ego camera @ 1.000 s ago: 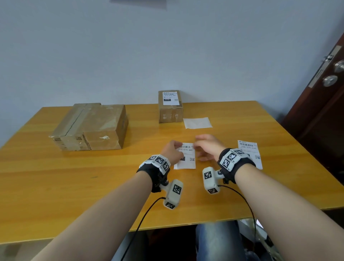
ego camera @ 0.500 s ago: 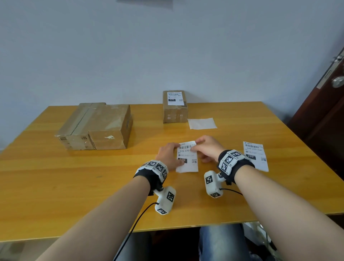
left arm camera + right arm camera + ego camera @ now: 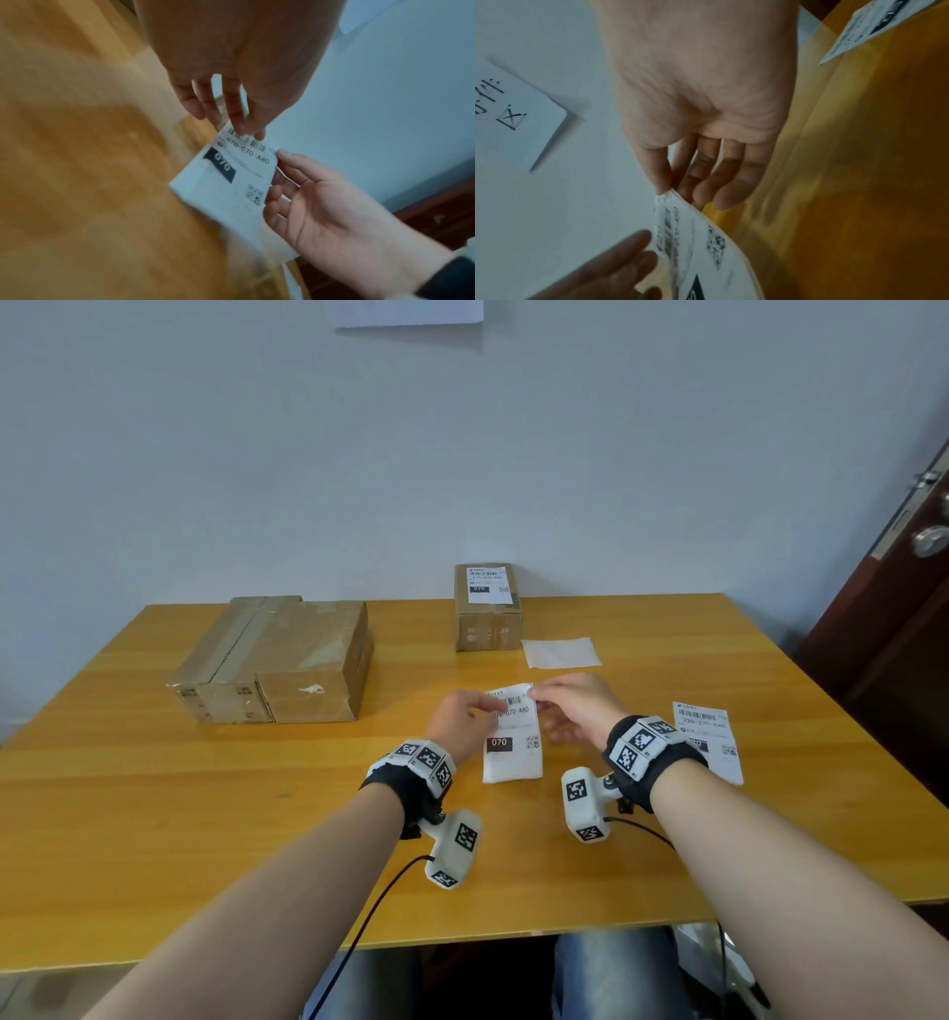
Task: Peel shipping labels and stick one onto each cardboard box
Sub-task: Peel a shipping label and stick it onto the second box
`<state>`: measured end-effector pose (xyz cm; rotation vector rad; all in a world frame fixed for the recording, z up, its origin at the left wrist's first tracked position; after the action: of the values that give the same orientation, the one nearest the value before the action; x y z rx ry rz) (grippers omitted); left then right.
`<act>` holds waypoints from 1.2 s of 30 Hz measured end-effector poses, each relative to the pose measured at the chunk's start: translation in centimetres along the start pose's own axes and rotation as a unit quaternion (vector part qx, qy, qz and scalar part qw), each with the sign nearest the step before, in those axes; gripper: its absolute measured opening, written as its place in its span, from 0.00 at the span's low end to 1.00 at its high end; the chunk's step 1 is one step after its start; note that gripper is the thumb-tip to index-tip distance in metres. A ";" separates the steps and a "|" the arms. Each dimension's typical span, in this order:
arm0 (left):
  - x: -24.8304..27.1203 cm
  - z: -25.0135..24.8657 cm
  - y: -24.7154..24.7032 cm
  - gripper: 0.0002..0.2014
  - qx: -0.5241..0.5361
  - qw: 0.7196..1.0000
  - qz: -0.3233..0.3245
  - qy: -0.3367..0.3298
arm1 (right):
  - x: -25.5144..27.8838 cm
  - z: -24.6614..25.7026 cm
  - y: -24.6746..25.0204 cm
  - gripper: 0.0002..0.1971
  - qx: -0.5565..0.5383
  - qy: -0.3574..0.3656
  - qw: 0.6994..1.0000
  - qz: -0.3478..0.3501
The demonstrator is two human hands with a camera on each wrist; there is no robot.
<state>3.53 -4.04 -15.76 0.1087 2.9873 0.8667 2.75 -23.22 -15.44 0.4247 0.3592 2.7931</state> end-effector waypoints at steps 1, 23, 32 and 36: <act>-0.1 -0.7 0.7 0.09 0.051 0.999 -0.011 0.006 | 0.2 0.7 -0.2 0.07 -0.022 0.020 1.000 0.005; 0.5 -5.7 5.9 0.14 0.246 0.968 -0.046 0.022 | 3.2 7.3 -3.8 0.03 -0.141 0.130 0.977 0.092; 0.4 -5.8 6.1 0.11 0.221 0.973 -0.062 0.016 | 3.0 7.6 -3.6 0.04 -0.124 0.129 0.981 0.079; 0.4 -5.7 6.1 0.11 0.219 0.973 -0.061 0.029 | 2.8 7.5 -3.4 0.03 -0.135 0.115 0.982 0.069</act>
<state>3.18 -1.88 -7.67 -0.0934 3.1424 0.1910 3.44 -17.70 -8.77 0.0666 -0.0055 2.9768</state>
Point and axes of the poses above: each hand's wrist, its own x-axis away from the middle knuckle, its own y-axis out of the back of the hand, z = x × y, the point moved 6 cm from there along -x, towards the middle knuckle, and after that the axes turned 9 degrees about -z, right-handed, at the moved point
